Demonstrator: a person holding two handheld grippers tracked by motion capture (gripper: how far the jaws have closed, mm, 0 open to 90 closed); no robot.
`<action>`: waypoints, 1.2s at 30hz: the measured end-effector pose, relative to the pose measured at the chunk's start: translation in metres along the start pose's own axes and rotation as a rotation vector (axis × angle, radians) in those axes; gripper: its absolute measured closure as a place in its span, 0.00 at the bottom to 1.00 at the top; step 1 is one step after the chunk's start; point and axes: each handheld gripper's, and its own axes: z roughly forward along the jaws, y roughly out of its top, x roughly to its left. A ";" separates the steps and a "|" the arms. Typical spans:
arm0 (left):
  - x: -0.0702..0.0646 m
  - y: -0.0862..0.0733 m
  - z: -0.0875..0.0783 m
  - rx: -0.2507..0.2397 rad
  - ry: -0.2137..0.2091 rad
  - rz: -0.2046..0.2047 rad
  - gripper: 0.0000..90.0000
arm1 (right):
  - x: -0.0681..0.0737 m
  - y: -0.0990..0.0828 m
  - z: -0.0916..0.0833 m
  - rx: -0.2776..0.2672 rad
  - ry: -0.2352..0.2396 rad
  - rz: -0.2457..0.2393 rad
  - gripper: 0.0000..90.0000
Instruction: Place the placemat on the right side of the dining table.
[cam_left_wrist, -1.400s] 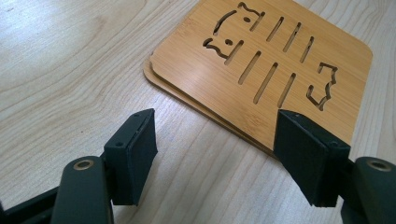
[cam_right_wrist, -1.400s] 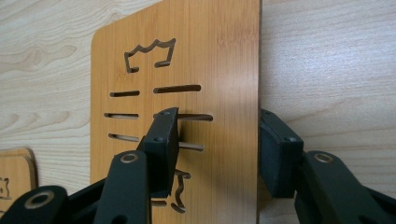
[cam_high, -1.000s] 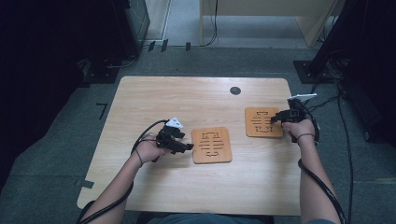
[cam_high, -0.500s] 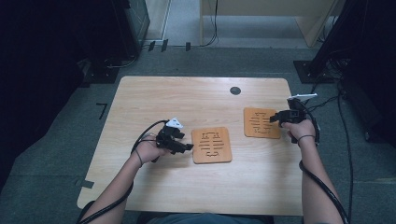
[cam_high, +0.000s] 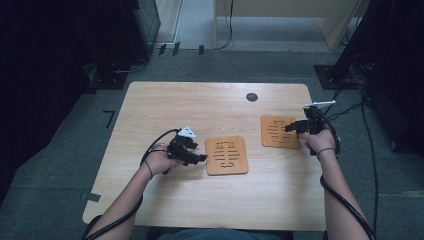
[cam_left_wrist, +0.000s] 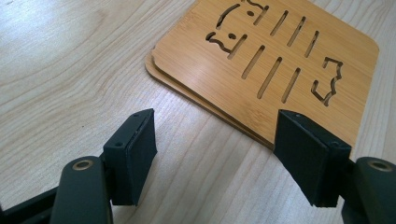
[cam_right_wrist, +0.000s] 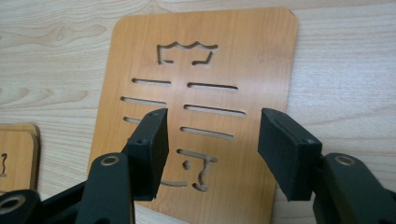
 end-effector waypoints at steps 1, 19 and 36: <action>0.000 0.000 0.000 0.000 0.000 0.000 0.32 | 0.000 0.000 0.000 0.000 0.000 0.000 0.49; 0.001 -0.001 -0.001 0.000 0.002 -0.005 0.32 | 0.024 -0.012 0.004 -0.015 0.010 -0.065 0.39; 0.000 -0.001 0.000 0.004 0.002 -0.006 0.32 | 0.041 -0.029 0.010 -0.025 0.029 -0.122 0.33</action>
